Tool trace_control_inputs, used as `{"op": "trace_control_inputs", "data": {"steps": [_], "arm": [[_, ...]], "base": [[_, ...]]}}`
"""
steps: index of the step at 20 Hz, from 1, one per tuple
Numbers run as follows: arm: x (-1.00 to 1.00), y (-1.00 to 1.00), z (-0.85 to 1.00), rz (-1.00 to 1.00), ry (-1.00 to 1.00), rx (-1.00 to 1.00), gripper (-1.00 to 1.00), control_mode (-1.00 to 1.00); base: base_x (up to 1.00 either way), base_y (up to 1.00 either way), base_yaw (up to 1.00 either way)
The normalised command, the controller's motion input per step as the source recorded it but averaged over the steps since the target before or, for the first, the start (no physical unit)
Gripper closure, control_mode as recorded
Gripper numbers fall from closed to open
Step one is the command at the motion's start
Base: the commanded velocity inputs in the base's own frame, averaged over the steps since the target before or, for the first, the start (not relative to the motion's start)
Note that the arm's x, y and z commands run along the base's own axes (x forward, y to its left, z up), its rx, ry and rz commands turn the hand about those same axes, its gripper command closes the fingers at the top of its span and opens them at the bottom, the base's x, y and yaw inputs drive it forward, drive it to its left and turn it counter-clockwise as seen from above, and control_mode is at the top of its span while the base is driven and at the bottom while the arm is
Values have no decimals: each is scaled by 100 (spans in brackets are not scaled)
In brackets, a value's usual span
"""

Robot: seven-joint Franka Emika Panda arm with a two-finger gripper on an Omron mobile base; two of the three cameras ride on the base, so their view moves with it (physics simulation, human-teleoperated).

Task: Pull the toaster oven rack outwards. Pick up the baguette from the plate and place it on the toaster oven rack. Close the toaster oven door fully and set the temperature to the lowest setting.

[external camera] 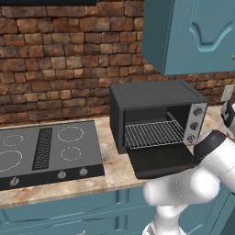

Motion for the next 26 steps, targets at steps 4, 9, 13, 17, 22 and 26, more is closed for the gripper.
{"op": "trace_control_inputs", "data": {"steps": [4,9,13,17,22,26], "arm": [[0,-49,-13,0,0,3,-100,-100],[21,-2,-13,-6,-1,0,-100,-100],[33,0,-20,-10,0,0,-100,-100],[21,0,-29,-9,0,0,-100,-100],[28,0,-30,-4,1,0,-100,-100],[28,-8,-29,0,0,0,-100,-100]], "base": [[0,0,0],[0,0,0],[0,0,0],[0,0,0],[0,0,0],[0,0,0]]}}
